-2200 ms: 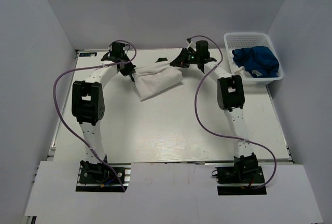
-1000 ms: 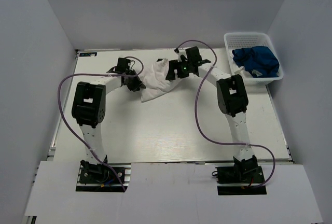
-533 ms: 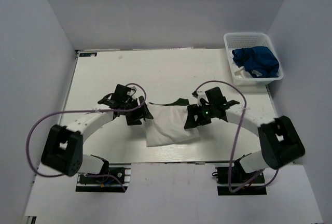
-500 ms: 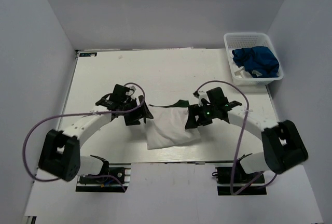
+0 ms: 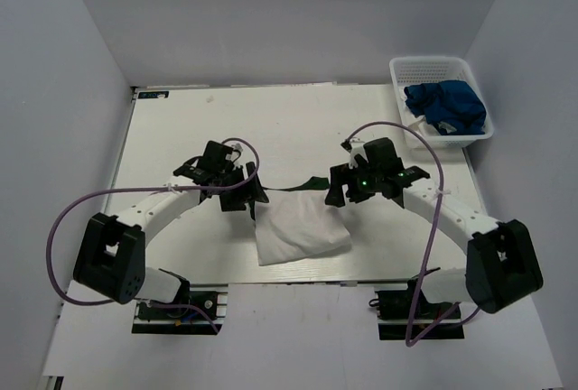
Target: Fold and stack the t-shirts
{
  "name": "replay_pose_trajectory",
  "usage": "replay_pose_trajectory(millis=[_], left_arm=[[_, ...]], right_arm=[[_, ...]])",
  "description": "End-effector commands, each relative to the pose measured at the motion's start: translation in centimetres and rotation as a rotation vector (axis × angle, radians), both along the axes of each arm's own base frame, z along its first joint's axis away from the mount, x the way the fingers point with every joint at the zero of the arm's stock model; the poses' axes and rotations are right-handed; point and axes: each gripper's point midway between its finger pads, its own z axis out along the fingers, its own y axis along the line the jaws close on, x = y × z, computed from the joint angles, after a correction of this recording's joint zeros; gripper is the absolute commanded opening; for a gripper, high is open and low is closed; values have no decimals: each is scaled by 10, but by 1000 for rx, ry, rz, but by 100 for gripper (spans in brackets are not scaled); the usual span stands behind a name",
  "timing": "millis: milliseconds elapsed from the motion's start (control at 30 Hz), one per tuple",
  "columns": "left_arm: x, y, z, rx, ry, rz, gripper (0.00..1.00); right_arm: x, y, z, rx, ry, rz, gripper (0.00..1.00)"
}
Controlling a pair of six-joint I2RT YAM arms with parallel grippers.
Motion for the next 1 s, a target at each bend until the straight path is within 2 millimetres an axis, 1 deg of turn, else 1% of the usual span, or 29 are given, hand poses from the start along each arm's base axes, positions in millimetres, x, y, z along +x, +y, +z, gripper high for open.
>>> replay_pose_trajectory(millis=[0, 33, 67, 100, 167, 200, 233, 267, 300, 333, 367, 400, 433, 467, 533, 567, 600, 633, 700, 733, 767, 800, 833, 867, 900, 933, 967], left_arm=[[1, -13, 4, -37, -41, -57, 83], [5, -17, 7, -50, -51, -64, 81], [8, -21, 10, -72, -58, -59, 78], [11, -28, 12, -94, -74, -68, 74], [14, -30, 11, -106, -65, -50, 54], [14, -30, 8, -101, -54, -49, 44], [14, -30, 8, -104, -49, -42, 29], [15, -31, 9, -108, -57, -42, 22], [16, -30, 8, -101, -61, -37, 15], [17, -30, 13, -107, -73, -37, 0], [17, -30, 20, -116, -93, -38, 0], [18, -29, 23, -114, -109, -32, 0], [16, -28, 30, -115, -112, -32, 0], [15, -31, 51, -137, -174, -50, 0], [12, -29, 70, -160, -223, -52, 0], [6, -27, 74, -163, -230, -52, 0], [8, -23, 82, -160, -266, -36, 0], [4, -20, 94, -167, -298, -30, 0], [4, -12, 96, -144, -309, 12, 0], [5, -8, 93, -125, -303, 26, 0], [7, -5, 95, -112, -319, 44, 0], [10, 3, 83, -78, -292, 83, 0], [12, 7, 75, -60, -275, 98, 0], [18, 12, 63, -18, -257, 123, 0], [20, 13, 57, -2, -245, 129, 0], [21, 14, 51, 10, -228, 142, 0], [23, 15, 46, 21, -211, 155, 0]], right_arm=[[21, 8, 2, -9, -47, 22, 80], [22, 12, -5, -7, -26, 37, 76], [26, 16, -2, 8, -35, 41, 72], [25, 21, 0, 32, -25, 58, 65], [28, 30, 3, 74, -21, 78, 55], [29, 32, 0, 79, -14, 77, 49], [29, 32, -2, 81, -6, 77, 29], [30, 35, 1, 93, -8, 83, 20], [28, 38, 7, 113, -8, 98, 12], [27, 40, 11, 127, -11, 104, 0], [25, 41, 17, 147, -15, 112, 0], [23, 41, 30, 165, -49, 113, 0], [20, 40, 33, 170, -39, 111, 0], [19, 40, 39, 172, -50, 114, 0], [13, 35, 55, 175, -76, 113, 0], [11, 34, 63, 185, -94, 114, 0], [9, 34, 66, 191, -100, 114, 0], [8, 33, 72, 203, -113, 112, 0], [9, 35, 80, 215, -134, 118, 0], [10, 36, 85, 224, -144, 112, 0], [17, 35, 84, 220, -148, 100, 0], [20, 35, 82, 217, -142, 86, 0], [28, 38, 81, 208, -146, 77, 0], [34, 39, 72, 192, -122, 60, 0], [40, 38, 68, 179, -117, 44, 0], [47, 39, 56, 161, -90, 33, 0], [57, 41, 50, 145, -77, 21, 0]])
